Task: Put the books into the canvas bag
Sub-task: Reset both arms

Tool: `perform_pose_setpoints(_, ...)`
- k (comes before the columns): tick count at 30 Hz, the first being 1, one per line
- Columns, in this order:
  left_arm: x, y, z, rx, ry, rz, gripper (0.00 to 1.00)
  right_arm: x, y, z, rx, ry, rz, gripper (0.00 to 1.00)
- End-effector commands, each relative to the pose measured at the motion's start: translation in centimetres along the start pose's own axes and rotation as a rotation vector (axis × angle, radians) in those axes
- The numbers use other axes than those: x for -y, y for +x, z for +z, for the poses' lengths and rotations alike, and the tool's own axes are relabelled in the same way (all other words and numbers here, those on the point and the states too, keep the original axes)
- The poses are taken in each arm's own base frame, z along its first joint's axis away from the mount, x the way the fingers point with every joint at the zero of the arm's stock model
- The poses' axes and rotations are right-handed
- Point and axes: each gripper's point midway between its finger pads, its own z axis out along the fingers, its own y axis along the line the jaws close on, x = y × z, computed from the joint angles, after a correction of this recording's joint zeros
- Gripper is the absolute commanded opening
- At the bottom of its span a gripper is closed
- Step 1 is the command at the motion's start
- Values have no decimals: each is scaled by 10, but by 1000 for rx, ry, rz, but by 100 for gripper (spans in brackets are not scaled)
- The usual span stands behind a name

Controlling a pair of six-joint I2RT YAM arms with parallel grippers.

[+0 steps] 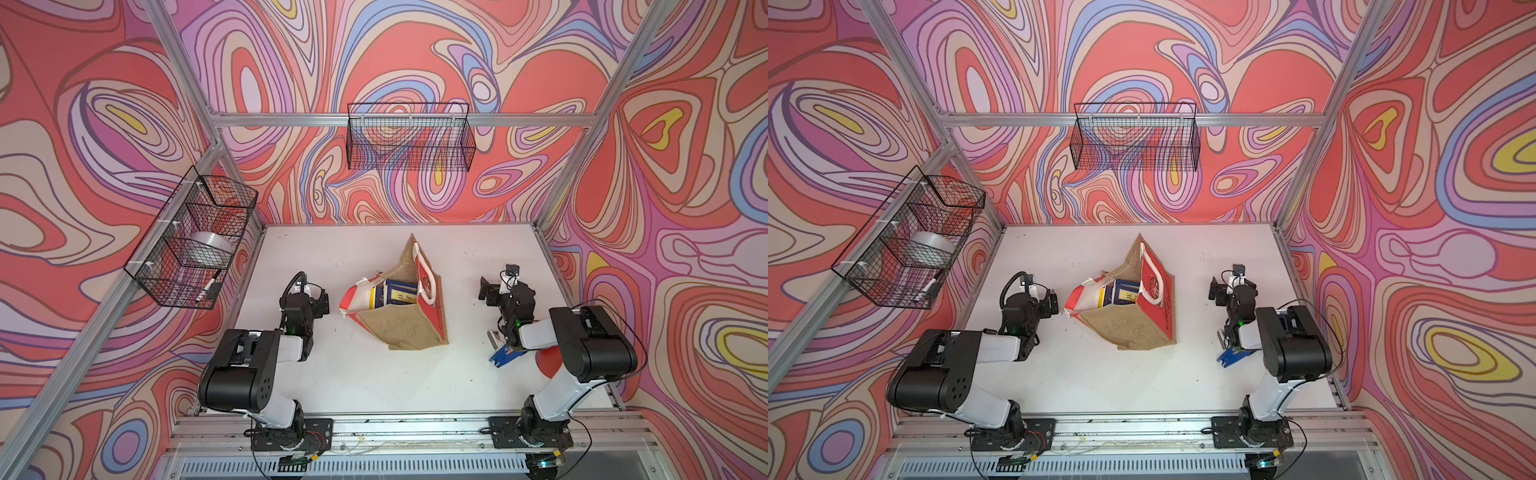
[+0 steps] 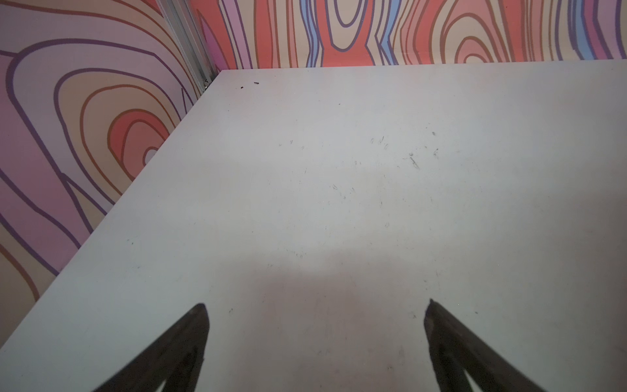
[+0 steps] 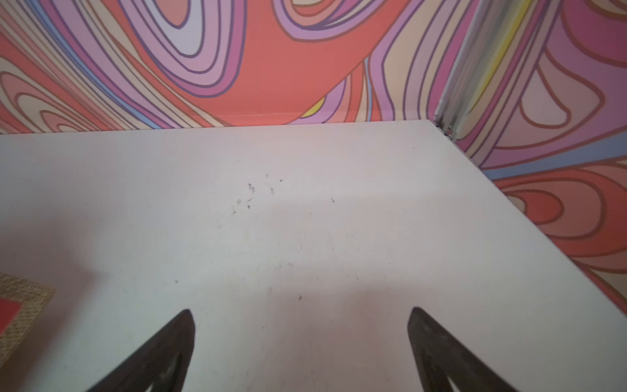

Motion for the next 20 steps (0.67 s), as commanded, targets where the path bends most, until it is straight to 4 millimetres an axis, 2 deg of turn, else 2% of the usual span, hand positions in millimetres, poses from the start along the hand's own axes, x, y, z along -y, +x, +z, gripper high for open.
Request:
perform_pose_setpoints(1,2,-14,2,50,8,4,100,-14,-3,-3,18,-83,-29,98)
perform_pose_setpoints(3,2,-14,2,50,8,3,100,2,0,3,-17,9,8,98)
perform_pose_setpoints(5,2,-14,2,49,8,4,100,9,-1,5,-21,40,27,98)
perform_pose_setpoints(20,1,-14,2,50,8,1,100,9,-1,5,-19,42,26,98)
